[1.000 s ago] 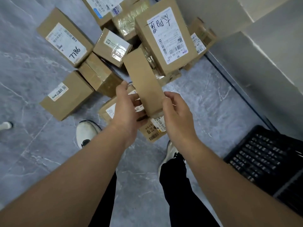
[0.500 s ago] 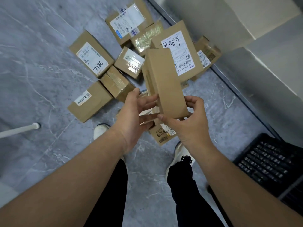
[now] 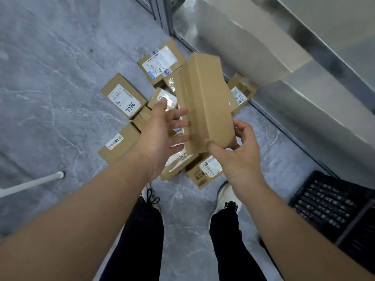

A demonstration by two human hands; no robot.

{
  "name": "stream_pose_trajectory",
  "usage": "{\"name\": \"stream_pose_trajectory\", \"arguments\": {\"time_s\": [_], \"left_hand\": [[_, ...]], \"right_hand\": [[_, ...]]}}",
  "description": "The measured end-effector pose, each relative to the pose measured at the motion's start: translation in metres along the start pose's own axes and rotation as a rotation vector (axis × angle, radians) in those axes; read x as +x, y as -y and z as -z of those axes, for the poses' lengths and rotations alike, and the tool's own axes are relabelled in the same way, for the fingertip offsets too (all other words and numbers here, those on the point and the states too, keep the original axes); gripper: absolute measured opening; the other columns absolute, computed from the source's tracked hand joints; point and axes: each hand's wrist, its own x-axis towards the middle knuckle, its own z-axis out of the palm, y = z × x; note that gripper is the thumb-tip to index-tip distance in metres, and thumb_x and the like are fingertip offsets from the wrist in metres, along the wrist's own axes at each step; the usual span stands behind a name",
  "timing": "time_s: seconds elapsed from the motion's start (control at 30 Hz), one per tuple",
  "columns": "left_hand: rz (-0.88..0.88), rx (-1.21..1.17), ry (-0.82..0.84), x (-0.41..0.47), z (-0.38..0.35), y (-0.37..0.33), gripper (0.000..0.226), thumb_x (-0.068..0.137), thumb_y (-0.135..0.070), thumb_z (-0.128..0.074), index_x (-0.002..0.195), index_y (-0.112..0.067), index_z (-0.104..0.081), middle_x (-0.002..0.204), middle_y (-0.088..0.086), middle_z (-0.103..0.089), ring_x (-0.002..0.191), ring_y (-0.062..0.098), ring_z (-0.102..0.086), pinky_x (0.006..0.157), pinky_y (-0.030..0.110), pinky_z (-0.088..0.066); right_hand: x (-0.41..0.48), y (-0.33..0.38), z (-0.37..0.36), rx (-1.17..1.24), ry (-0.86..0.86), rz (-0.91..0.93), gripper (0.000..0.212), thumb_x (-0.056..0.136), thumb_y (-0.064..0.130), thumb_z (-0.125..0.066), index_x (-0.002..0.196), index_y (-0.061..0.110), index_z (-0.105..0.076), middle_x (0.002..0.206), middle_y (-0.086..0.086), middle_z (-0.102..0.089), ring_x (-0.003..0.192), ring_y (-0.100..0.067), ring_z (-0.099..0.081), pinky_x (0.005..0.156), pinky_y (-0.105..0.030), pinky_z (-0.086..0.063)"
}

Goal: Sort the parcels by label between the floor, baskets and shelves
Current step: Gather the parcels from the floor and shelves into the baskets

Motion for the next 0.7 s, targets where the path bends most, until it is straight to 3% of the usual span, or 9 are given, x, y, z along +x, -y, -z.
{"name": "stream_pose_trajectory", "arguments": {"time_s": [0.13, 0.23, 0.3, 0.37, 0.43, 0.47, 0.53, 0.63, 0.7], "left_hand": [[-0.029, -0.052, 0.025, -0.019, -0.01, -0.011, 0.053, 0.1, -0.067, -0.032, 0.13, -0.04, -0.066, 0.122, 0.002, -0.064, 0.111, 0.037, -0.068, 0.101, 0.054, -0.052], [-0.058, -0.112, 0.045, -0.033, -0.016, -0.019, 0.048, 0.099, -0.067, -0.036, 0.126, -0.041, -0.065, 0.119, 0.005, -0.067, 0.106, 0.032, -0.072, 0.093, 0.054, -0.057], [-0.064, -0.142, 0.044, -0.04, -0.018, -0.024, 0.044, 0.098, -0.066, -0.039, 0.118, -0.04, -0.069, 0.115, 0.004, -0.071, 0.105, 0.03, -0.073, 0.092, 0.053, -0.058], [-0.051, -0.145, 0.043, -0.047, -0.016, -0.028, 0.039, 0.097, -0.063, -0.045, 0.114, -0.04, -0.071, 0.114, 0.004, -0.073, 0.106, 0.03, -0.072, 0.091, 0.05, -0.059], [-0.05, -0.124, 0.057, -0.053, -0.013, -0.029, 0.031, 0.097, -0.054, -0.052, 0.113, -0.036, -0.072, 0.11, 0.002, -0.074, 0.105, 0.029, -0.072, 0.084, 0.045, -0.061], [-0.063, -0.106, 0.068, -0.055, -0.011, -0.029, 0.027, 0.099, -0.046, -0.054, 0.117, -0.034, -0.07, 0.107, 0.0, -0.074, 0.103, 0.026, -0.071, 0.079, 0.042, -0.062], [-0.115, -0.071, 0.097, -0.059, -0.006, -0.031, 0.029, 0.1, -0.028, -0.054, 0.127, -0.035, -0.063, 0.101, -0.006, -0.075, 0.092, 0.015, -0.071, 0.067, 0.034, -0.06], [-0.185, -0.024, 0.124, -0.066, 0.002, -0.035, 0.036, 0.101, -0.018, -0.053, 0.131, -0.037, -0.058, 0.095, -0.008, -0.077, 0.078, 0.007, -0.071, 0.06, 0.029, -0.057], [-0.229, 0.013, 0.128, -0.074, 0.008, -0.04, 0.04, 0.102, -0.02, -0.053, 0.134, -0.045, -0.056, 0.101, -0.009, -0.076, 0.084, 0.01, -0.071, 0.062, 0.028, -0.057]], "right_hand": [[-0.016, 0.008, 0.001, 0.004, 0.059, 0.079, 0.073, 0.076, 0.004, -0.098, 0.133, 0.027, -0.059, 0.13, 0.012, -0.065, 0.111, 0.003, -0.068, 0.08, -0.018, -0.06], [-0.03, 0.017, 0.001, 0.004, 0.089, 0.117, 0.052, 0.089, 0.012, -0.09, 0.129, 0.034, -0.065, 0.134, 0.005, -0.064, 0.124, 0.001, -0.063, 0.09, -0.022, -0.06], [-0.037, 0.029, 0.003, -0.005, 0.07, 0.126, 0.031, 0.102, 0.016, -0.075, 0.122, 0.04, -0.073, 0.141, 0.001, -0.06, 0.125, 0.01, -0.058, 0.094, -0.011, -0.052], [-0.04, 0.042, 0.006, 0.011, 0.057, 0.12, 0.032, 0.107, 0.015, -0.067, 0.108, 0.045, -0.08, 0.146, 0.003, -0.054, 0.128, 0.015, -0.053, 0.091, -0.002, -0.046], [-0.041, 0.052, 0.006, 0.055, 0.077, 0.106, 0.039, 0.106, 0.015, -0.07, 0.094, 0.05, -0.084, 0.15, 0.008, -0.051, 0.142, 0.006, -0.048, 0.094, -0.007, -0.051], [-0.042, 0.056, 0.006, 0.076, 0.09, 0.097, 0.036, 0.104, 0.016, -0.074, 0.094, 0.049, -0.084, 0.151, 0.008, -0.052, 0.146, -0.003, -0.05, 0.098, -0.017, -0.057], [-0.044, 0.064, 0.006, 0.124, 0.11, 0.076, 0.029, 0.098, 0.015, -0.082, 0.106, 0.043, -0.081, 0.143, 0.005, -0.065, 0.131, -0.016, -0.067, 0.096, -0.037, -0.064], [-0.051, 0.077, 0.005, 0.18, 0.087, 0.067, 0.053, 0.091, 0.005, -0.086, 0.126, 0.04, -0.07, 0.127, 0.017, -0.075, 0.114, -0.02, -0.076, 0.088, -0.035, -0.065], [-0.055, 0.086, 0.004, 0.207, 0.064, 0.052, 0.071, 0.086, 0.001, -0.089, 0.136, 0.043, -0.063, 0.133, 0.004, -0.073, 0.119, -0.02, -0.075, 0.091, -0.036, -0.065]]}}
